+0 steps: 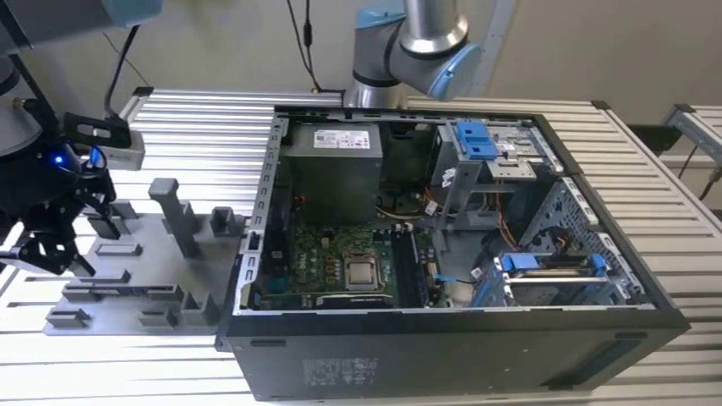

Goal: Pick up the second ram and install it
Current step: 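Pick up the second ram and move it above second insertion slot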

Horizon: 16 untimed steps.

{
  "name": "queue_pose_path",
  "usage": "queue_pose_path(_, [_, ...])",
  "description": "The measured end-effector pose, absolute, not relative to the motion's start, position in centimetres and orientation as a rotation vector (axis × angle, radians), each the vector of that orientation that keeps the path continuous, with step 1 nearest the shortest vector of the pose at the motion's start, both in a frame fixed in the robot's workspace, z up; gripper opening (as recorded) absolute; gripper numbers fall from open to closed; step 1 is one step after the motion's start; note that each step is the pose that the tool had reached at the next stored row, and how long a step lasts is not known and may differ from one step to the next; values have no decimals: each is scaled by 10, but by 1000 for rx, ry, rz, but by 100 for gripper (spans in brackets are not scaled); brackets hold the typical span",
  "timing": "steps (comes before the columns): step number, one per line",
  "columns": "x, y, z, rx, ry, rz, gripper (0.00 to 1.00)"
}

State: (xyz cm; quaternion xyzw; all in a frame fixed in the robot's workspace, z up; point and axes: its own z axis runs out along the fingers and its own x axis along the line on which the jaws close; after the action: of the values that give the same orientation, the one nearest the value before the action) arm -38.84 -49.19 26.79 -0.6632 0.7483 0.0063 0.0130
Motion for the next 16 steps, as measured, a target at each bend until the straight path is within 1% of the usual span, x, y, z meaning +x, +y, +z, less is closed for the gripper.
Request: queue_pose_path(16, [-391, -491, 255, -2068, 2326, 16, 59])
